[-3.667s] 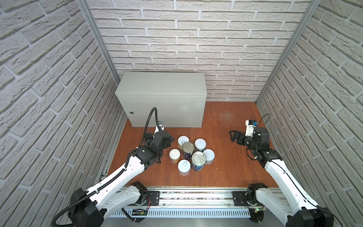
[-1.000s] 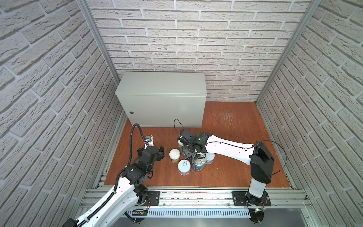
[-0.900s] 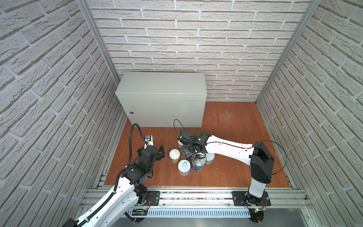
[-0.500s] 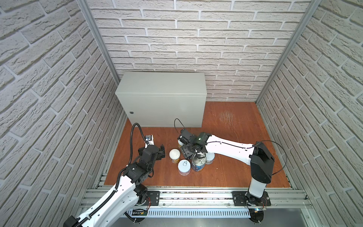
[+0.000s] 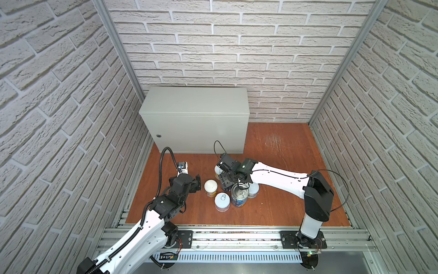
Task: Place and organize the canned foods onto the counter
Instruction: 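Lower the right gripper and grasp the dark blue-labelled can from above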
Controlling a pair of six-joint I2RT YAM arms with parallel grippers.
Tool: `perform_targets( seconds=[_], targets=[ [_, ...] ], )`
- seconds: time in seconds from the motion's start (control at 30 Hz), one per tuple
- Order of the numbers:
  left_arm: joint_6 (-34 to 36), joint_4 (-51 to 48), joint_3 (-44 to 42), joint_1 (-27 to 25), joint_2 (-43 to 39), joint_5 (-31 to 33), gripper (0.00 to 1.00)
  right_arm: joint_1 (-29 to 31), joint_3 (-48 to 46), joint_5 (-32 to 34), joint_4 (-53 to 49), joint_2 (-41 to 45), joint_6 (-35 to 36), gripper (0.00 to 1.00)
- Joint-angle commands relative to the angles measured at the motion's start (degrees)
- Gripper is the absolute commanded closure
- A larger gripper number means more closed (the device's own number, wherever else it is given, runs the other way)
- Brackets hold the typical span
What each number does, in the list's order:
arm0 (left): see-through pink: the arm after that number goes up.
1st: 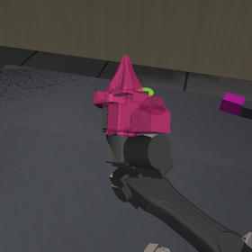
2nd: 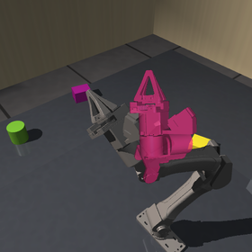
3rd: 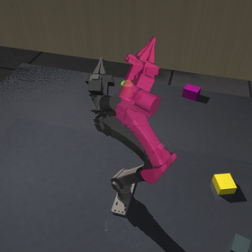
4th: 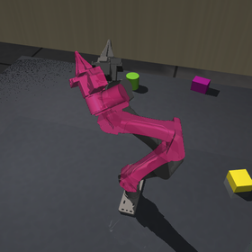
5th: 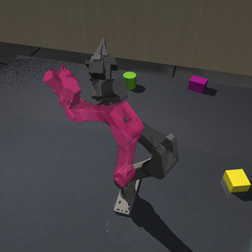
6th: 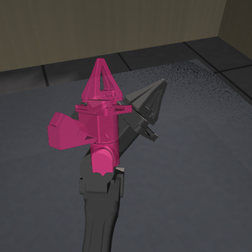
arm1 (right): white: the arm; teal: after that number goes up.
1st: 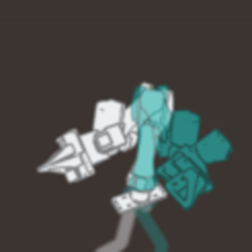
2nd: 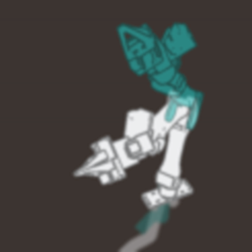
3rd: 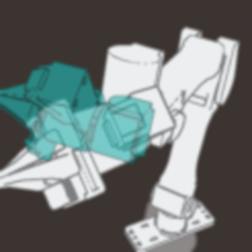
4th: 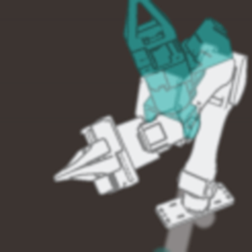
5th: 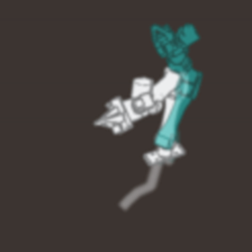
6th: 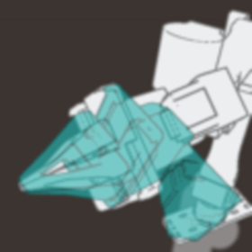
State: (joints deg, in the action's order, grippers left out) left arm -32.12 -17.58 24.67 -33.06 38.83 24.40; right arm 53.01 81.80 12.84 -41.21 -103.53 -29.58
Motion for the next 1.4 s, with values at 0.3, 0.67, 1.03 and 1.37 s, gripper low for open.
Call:
perform_targets(
  seconds=[0.3,0.67,1.03,1.37],
  targets=[
    [0.5,3.3,2.3,0.4,0.1,-2.3,0.02,-1.8,-0.1,-3.4,3.9,2.8,0.9,0.83],
    [0.4,2.9,2.1,0.4,-0.2,-2.4,0.02,-2.1,1.0,-3.7,2.9,4.0,1.0,0.94],
    [0.3,3.7,1.8,0.4,0.1,-2.4,0.02,-2.3,2.2,-3.9,2.3,7.3,2.0,0.94],
    [0.2,4.9,1.6,0.3,1.3,-2.7,0.02,-2.5,2.6,-2.3,2.2,8.8,3.6,0.94]
  ],
)
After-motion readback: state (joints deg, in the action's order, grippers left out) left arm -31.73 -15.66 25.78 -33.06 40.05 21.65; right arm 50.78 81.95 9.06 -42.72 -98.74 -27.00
